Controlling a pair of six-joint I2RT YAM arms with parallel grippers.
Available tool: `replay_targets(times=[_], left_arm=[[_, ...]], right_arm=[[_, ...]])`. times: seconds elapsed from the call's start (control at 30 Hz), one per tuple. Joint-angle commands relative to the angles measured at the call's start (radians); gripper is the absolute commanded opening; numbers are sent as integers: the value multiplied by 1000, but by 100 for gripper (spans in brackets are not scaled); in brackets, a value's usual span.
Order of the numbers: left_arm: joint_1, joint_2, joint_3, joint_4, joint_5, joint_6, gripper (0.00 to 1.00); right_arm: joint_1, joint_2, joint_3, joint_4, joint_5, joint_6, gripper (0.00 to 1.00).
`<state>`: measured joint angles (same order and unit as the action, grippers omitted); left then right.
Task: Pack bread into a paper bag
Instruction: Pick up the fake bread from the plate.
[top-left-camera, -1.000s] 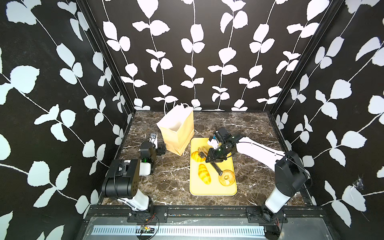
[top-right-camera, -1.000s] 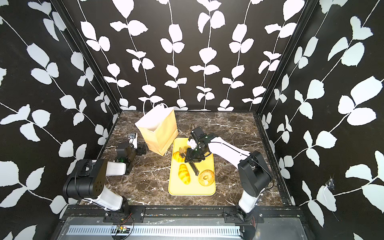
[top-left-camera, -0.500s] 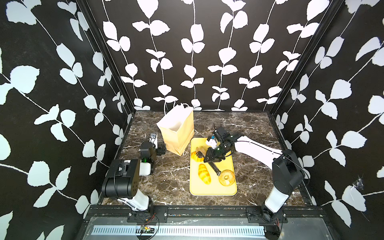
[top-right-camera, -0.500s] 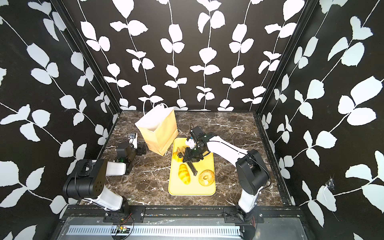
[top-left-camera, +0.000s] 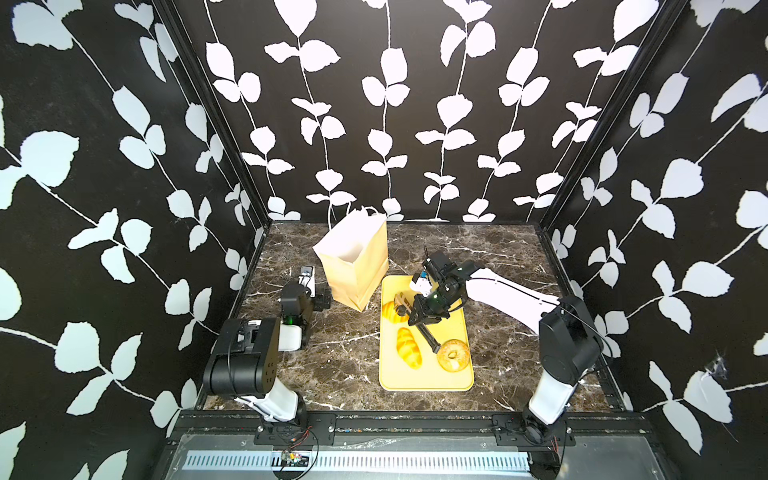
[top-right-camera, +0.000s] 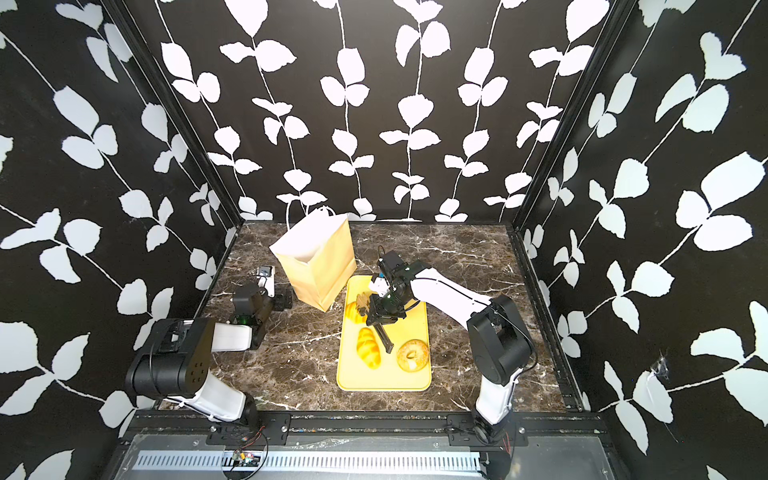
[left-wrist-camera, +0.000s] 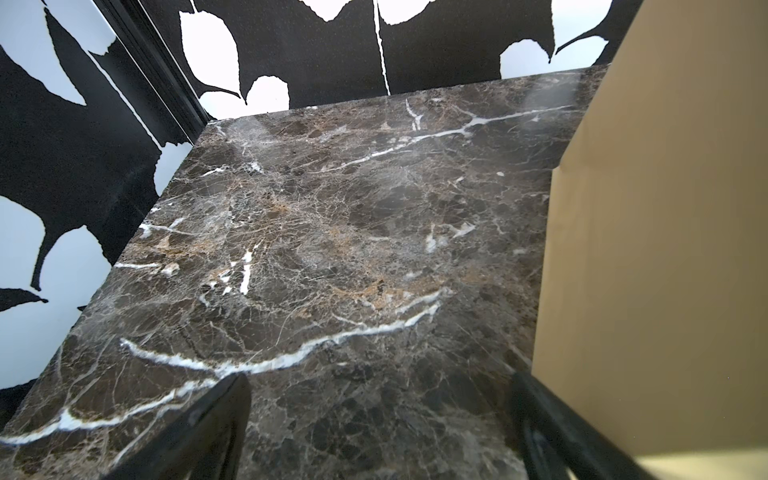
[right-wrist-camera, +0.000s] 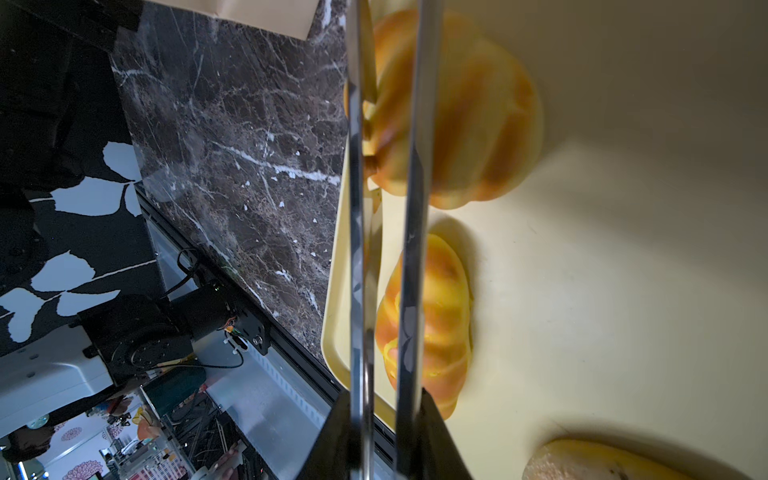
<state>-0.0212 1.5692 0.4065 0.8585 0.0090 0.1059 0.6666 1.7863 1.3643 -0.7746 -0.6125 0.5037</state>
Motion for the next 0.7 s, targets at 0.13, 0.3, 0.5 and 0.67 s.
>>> replay_targets(times=[0.13,0.3,0.5,0.67], left_arm=[[-4,-18,10,0,0,4,98],[-3,-19,10,-1,1,4,99],[-3,-18,11,0,1,4,98],[-3,-18,11,0,2,3,98]], right_arm=[[2,48,72,-41,-45,-29,18],[10,84,100,-63,-58,-43,14],[14,78,110,-73,-54,-40,0],[13,7,134,-86,-23,-23,0]])
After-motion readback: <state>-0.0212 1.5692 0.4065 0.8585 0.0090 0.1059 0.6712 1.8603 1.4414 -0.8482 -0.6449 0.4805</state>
